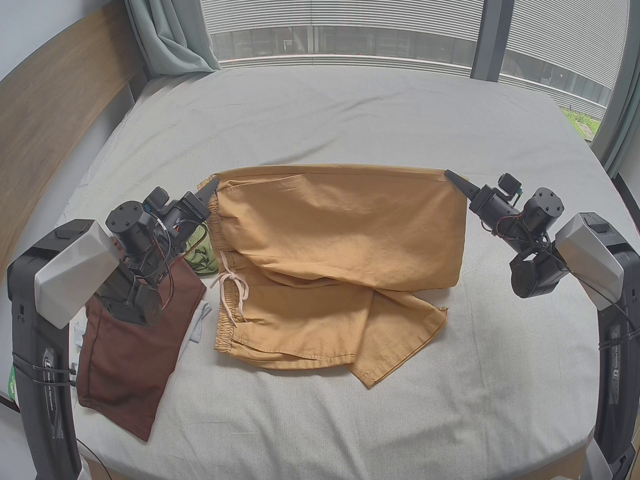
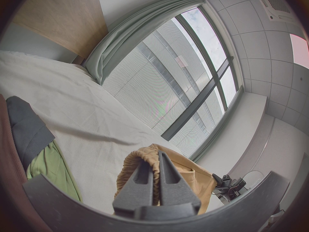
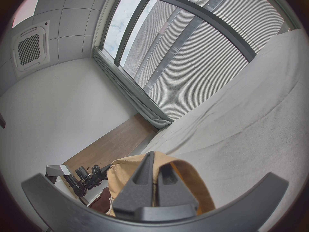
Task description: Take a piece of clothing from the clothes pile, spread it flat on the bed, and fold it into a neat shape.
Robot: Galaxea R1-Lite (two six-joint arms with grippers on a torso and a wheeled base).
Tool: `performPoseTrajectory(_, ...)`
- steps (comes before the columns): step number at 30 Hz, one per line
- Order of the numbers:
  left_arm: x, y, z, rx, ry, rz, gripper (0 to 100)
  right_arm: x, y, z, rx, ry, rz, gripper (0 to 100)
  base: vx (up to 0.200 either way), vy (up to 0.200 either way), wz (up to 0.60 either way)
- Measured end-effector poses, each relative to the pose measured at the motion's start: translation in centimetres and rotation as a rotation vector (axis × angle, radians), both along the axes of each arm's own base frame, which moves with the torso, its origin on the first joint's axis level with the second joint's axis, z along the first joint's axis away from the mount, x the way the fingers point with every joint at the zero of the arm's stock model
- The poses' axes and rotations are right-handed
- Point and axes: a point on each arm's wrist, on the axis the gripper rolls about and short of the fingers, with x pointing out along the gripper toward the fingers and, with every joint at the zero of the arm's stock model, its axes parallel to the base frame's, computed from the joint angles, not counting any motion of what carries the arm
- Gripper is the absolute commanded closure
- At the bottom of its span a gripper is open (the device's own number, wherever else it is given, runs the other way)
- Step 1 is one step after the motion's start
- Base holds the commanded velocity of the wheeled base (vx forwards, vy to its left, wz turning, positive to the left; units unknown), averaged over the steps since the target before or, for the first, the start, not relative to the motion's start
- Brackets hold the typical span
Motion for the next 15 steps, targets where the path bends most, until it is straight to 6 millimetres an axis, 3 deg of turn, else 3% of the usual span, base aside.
performPoseTrajectory(15,2.1,0.5,-1.4,-0.032,-0.016,0.005,100,2.6,0.7,-0.6,0.000,-0.032,0.010,100,0.000,0.000,0.00)
